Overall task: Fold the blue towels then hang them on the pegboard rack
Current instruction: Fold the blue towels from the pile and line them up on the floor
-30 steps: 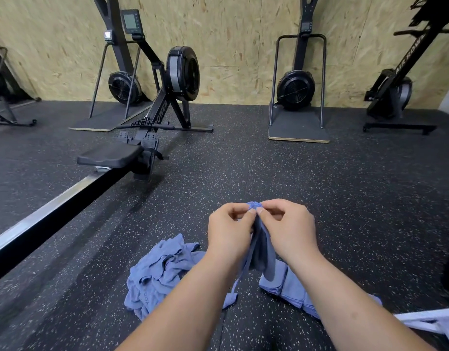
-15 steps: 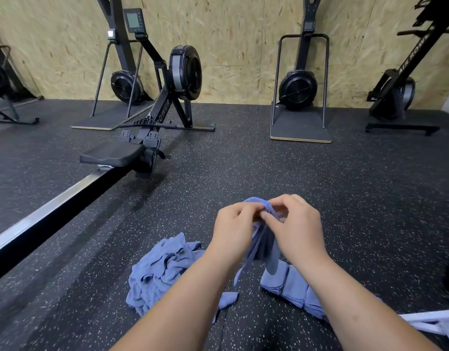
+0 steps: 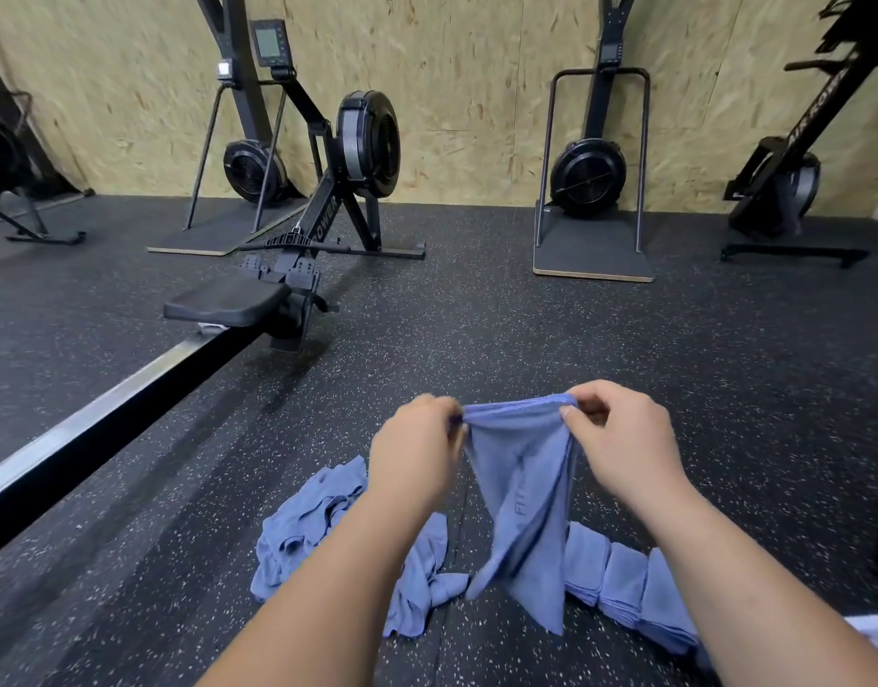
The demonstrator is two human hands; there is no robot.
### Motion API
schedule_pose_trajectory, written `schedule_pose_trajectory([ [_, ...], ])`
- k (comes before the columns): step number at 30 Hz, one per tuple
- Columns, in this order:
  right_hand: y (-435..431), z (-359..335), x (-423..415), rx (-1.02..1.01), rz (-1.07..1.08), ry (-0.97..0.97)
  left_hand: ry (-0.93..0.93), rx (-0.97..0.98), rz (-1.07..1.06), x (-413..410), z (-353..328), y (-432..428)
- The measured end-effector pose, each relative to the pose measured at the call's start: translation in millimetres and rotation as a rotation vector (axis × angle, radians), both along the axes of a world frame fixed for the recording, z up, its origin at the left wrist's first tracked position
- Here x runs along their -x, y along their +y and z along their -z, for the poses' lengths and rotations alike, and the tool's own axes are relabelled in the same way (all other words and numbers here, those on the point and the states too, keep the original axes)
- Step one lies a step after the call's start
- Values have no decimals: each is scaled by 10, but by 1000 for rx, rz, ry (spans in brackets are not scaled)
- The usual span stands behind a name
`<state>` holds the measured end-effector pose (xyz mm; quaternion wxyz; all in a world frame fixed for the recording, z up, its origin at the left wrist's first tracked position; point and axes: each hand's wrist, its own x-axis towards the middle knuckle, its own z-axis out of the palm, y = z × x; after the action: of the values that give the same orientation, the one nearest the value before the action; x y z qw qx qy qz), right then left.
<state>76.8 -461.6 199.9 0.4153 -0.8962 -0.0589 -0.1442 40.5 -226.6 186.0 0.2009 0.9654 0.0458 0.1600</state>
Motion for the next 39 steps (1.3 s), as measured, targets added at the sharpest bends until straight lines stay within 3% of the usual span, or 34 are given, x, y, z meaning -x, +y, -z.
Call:
schedule_pose_trajectory([
  [4,-31,67,-26,193,19,32,-134,-39,27,-10,-111,20],
  [9,-27,51,-37,213,15,22,-54,-209,18,-10,-123,102],
  [11,-44,54,-45,195,4,34,-31,-187,31,-29,-111,126],
  [13,-78,51,-50,154,-8,52,-5,-76,55,-43,-96,146],
  [18,-171,36,-97,-19,-44,140,-78,455,69,-15,-143,185],
  [20,-190,39,-106,-97,-71,161,-91,548,78,1,-181,193],
  [25,-202,15,-101,-186,-204,218,-78,223,22,-9,-165,198],
  [31,-103,1,-43,-168,-296,153,13,173,-52,12,-51,96],
  [39,42,-34,93,-47,-435,101,75,256,445,108,-102,-90],
])
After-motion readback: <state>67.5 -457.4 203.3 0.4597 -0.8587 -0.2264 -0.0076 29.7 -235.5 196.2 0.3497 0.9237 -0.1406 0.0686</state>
